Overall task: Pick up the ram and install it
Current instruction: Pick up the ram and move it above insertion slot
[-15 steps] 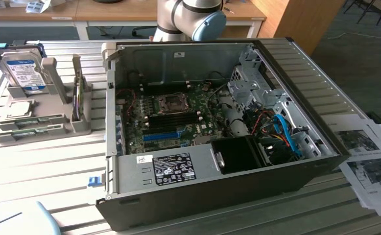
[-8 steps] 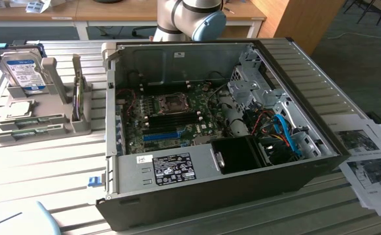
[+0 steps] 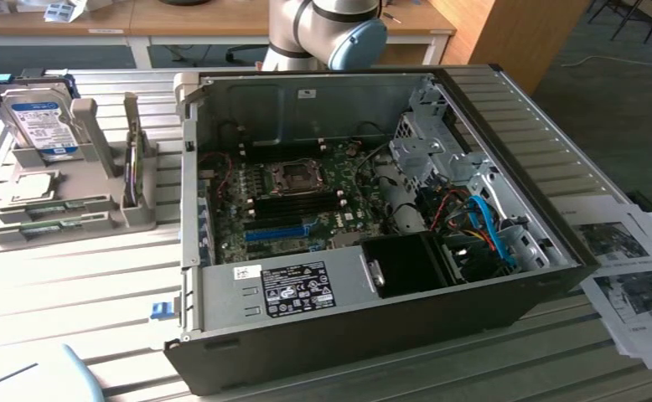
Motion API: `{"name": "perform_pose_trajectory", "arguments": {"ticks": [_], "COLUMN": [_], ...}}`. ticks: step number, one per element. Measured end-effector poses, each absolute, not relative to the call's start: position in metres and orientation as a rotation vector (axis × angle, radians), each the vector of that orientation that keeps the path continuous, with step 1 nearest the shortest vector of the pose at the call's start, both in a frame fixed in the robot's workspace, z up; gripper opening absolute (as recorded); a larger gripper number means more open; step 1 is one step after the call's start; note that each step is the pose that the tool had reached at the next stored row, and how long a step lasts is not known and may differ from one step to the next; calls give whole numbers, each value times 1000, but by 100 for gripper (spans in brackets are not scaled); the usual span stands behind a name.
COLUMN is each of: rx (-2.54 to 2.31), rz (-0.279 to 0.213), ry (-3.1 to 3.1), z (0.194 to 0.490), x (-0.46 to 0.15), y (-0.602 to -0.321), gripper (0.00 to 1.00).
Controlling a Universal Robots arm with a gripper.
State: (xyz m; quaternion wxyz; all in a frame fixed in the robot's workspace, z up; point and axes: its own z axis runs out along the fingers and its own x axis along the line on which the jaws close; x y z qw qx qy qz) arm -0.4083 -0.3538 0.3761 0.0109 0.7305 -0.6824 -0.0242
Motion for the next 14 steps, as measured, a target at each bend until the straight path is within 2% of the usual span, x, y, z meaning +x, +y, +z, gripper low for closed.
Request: {"name": "perform_pose_trajectory", "arguments": {"ticks": [14], "rx": [2280], "rz": [-74], "ry": [-2130], "z": [367], "x": [-408], "y": [-354], "gripper": [9]}}
